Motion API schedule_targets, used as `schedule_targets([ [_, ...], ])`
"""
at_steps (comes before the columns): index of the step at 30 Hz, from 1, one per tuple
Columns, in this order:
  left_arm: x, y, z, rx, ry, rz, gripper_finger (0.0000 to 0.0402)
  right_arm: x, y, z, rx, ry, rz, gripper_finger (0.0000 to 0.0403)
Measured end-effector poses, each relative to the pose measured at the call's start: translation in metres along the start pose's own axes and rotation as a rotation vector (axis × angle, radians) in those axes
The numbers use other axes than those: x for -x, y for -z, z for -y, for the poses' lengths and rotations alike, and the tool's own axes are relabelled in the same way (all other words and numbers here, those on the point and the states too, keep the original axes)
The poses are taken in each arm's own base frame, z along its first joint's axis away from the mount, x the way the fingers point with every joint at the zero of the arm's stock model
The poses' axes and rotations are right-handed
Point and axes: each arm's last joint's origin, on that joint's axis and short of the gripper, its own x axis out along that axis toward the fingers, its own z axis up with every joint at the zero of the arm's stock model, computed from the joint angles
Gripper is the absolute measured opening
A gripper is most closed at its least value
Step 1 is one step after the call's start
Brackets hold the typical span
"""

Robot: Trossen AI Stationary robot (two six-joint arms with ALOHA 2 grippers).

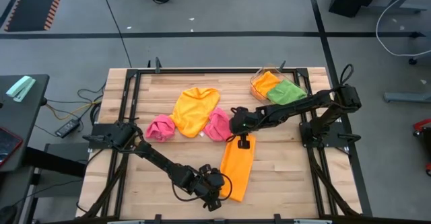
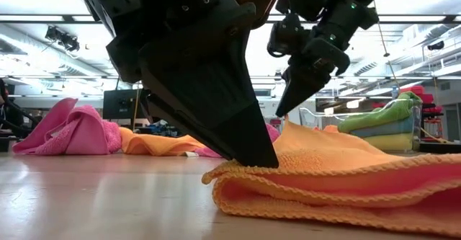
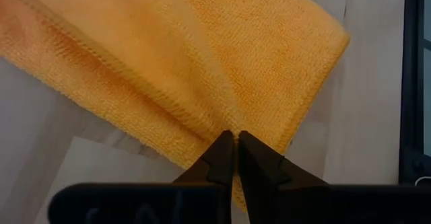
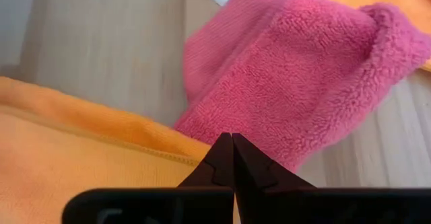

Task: Fold microfiber towels
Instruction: Fold the bottom orange towel

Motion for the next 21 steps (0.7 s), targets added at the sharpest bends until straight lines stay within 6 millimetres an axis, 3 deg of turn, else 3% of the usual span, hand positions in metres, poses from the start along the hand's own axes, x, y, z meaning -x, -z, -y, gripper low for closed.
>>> schedule_targets([
  [8,0.0,0.0,0.0,0.0,0.0,0.0,0.003,-0.005,0.015,0.002,-0.012,0.038,-0.049,0.0],
  [15,0.0,0.001,0.001,-0.001,0.002,-0.001,0.0021,-0.006,0.01,0.004,0.034,0.059,0.004,0.0003],
  [21,0.0,0.001,0.001,0.009,0.003,-0.001,0.0034,-0.011,0.011,0.005,0.032,0.059,0.004,0.003],
])
